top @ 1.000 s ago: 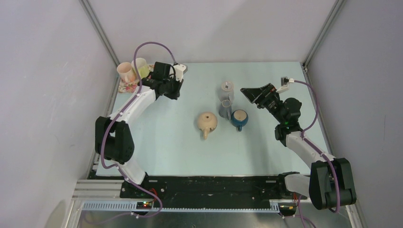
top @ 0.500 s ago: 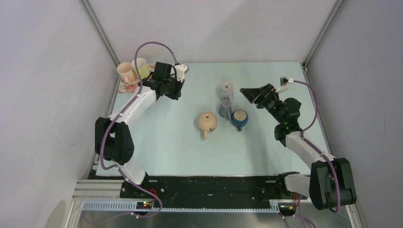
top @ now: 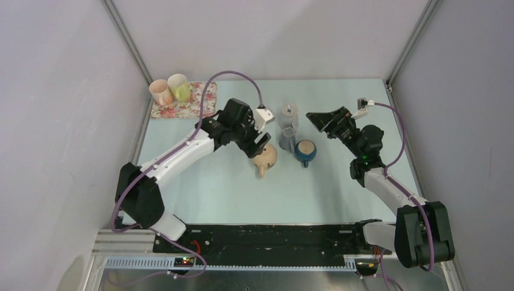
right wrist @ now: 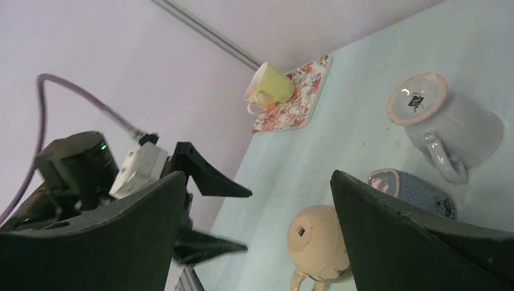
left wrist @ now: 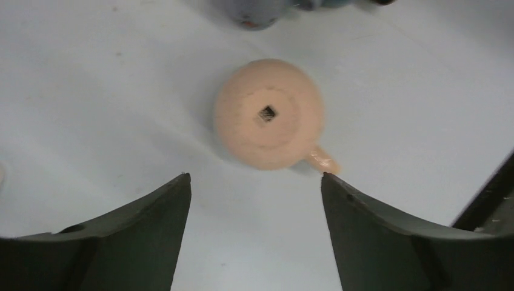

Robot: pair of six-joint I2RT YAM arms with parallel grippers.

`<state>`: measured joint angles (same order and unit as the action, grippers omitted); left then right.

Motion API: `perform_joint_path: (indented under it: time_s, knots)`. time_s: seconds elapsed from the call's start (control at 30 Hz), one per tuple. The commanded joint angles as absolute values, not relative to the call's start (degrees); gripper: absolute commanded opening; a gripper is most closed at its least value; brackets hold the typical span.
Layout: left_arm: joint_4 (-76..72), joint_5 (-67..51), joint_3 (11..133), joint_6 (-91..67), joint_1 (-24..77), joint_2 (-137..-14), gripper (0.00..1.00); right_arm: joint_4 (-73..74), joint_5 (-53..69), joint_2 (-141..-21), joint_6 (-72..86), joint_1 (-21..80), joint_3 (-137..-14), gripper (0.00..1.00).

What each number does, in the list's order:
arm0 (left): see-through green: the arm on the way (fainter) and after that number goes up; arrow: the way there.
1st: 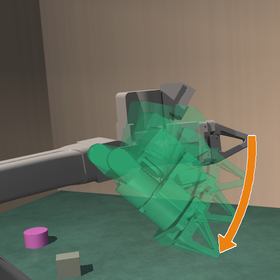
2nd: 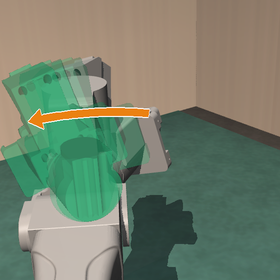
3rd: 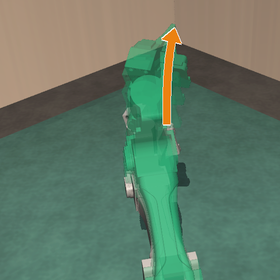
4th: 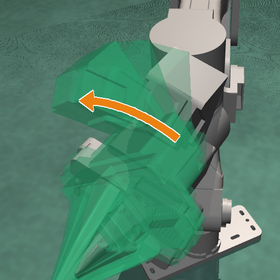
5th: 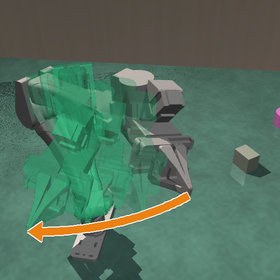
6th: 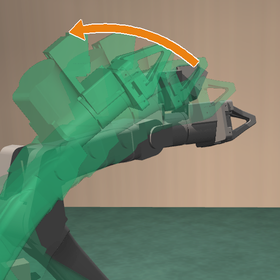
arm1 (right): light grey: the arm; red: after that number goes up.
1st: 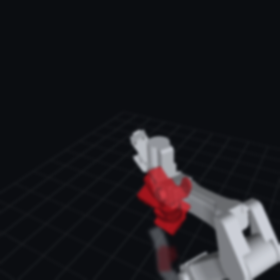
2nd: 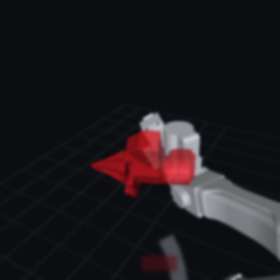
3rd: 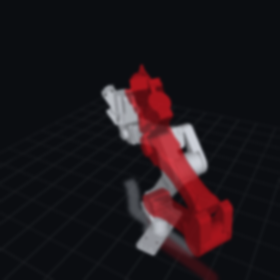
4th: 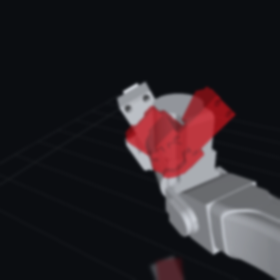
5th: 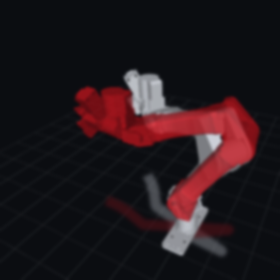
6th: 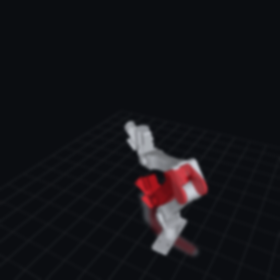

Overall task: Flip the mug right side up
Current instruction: Turn over the cup at the center of the board.

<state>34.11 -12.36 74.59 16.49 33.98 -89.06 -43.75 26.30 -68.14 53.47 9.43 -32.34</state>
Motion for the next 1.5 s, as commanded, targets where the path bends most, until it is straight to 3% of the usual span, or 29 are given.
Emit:
perform_joint_path:
  time_s: [0.0,0.03,0.1,0.73,1.03,1.47]
  knots:
    - [34.7,-12.5,73.0,15.8,37.9,-85.1,0.91,-44.7,25.3,-68.2,51.9,9.8,-33.7,0.95]
    - [34.7,-12.7,72.7,14.4,38.4,-85.4,0.98,-44.8,25.2,-68.2,51.8,9.8,-33.7,0.95]
    - [34.7,-13.2,72.2,12.4,39.7,-86.4,0.99,-45.0,25.1,-68.3,51.7,9.8,-33.7,0.95]
    - [34.7,-7.2,74.4,8.9,42.5,-100.1,1.00,-44.6,25.9,-66.7,52.7,8.4,-33.7,0.94]
    - [34.7,-3.8,76.4,7.8,37.4,-101.5,0.88,-44.6,26.1,-66.4,52.9,8.3,-33.7,0.94]
    - [34.7,-11.1,77.2,7.7,36.5,-103.7,0.89,-44.7,25.8,-66.8,52.6,8.4,-33.7,0.94]
